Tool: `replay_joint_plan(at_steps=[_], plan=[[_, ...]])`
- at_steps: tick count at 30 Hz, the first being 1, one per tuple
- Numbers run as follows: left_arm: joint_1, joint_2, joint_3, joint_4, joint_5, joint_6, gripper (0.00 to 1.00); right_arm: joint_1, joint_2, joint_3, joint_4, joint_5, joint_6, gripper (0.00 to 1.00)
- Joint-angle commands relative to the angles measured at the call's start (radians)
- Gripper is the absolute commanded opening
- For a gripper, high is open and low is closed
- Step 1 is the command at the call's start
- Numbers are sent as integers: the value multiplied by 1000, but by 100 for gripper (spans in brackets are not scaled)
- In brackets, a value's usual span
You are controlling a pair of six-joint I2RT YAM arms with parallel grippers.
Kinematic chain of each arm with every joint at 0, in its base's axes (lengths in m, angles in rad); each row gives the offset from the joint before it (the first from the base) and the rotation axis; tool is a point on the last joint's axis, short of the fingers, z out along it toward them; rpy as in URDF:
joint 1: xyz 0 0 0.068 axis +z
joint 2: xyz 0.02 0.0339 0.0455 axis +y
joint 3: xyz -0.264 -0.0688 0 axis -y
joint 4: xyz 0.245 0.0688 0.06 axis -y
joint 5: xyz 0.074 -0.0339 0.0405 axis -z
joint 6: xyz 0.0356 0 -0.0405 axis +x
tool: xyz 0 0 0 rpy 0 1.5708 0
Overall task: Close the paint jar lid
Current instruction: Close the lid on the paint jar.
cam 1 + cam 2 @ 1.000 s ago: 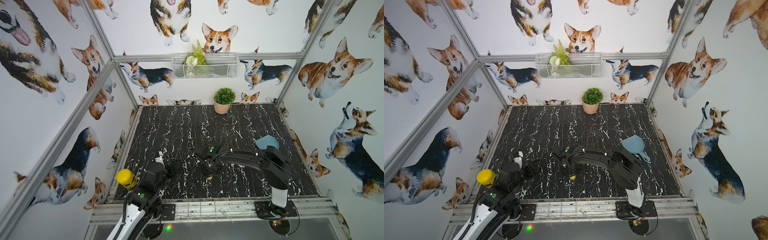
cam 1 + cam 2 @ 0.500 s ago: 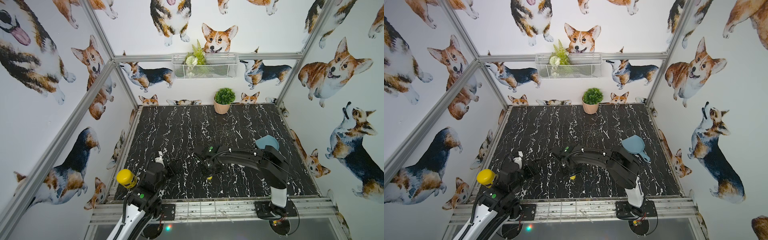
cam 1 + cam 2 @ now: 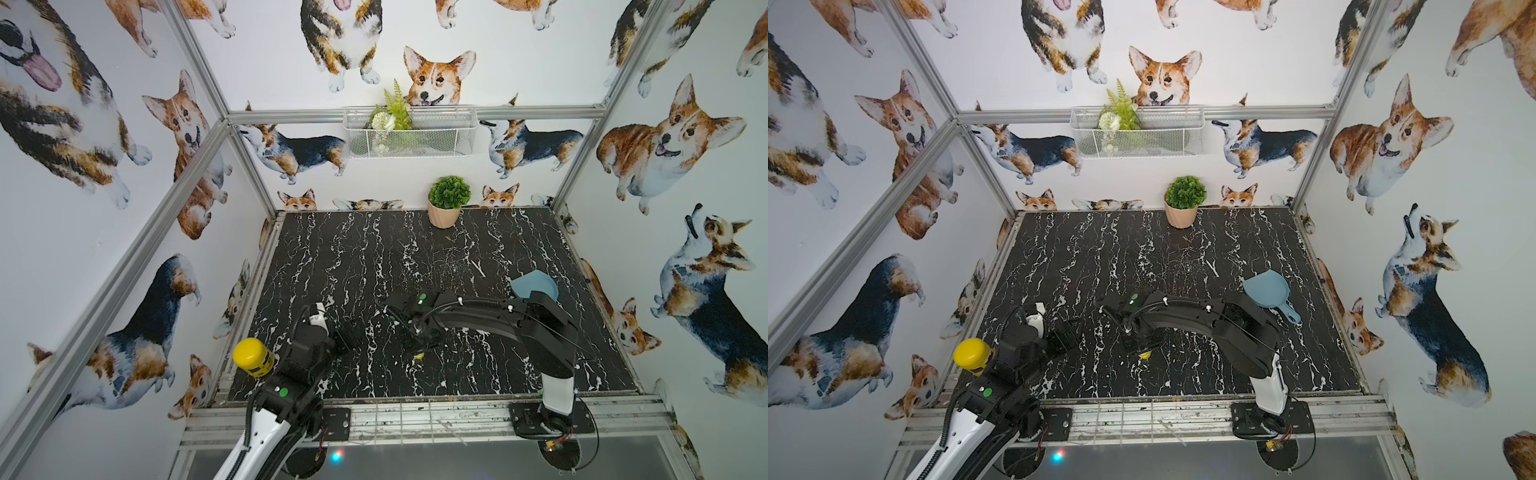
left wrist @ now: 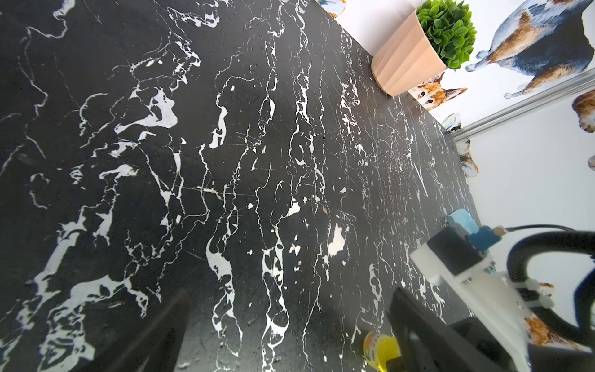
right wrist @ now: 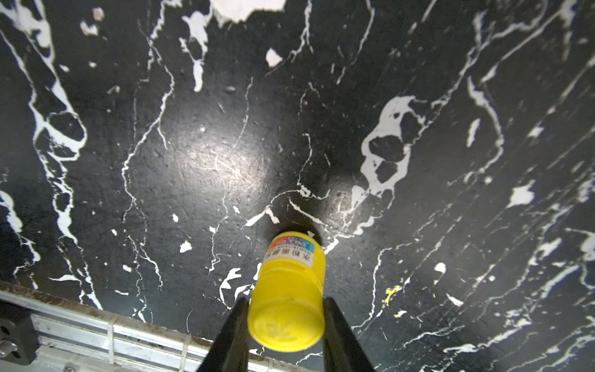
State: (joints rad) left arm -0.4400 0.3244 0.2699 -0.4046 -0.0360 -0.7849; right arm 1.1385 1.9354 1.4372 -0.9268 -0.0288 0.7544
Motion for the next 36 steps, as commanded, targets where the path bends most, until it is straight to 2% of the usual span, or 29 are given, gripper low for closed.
replay_joint_plan(at_steps=[1,30,36], plan=[[0,-1,5,-2,-12,4,100,0,-18,4,-35,35,11,31],[0,7,6,7,-12,9,100,12,11,13,-32,10,6,31],[-1,5,5,8,-12,10,100,14,-15,17,-35,41,10,31]])
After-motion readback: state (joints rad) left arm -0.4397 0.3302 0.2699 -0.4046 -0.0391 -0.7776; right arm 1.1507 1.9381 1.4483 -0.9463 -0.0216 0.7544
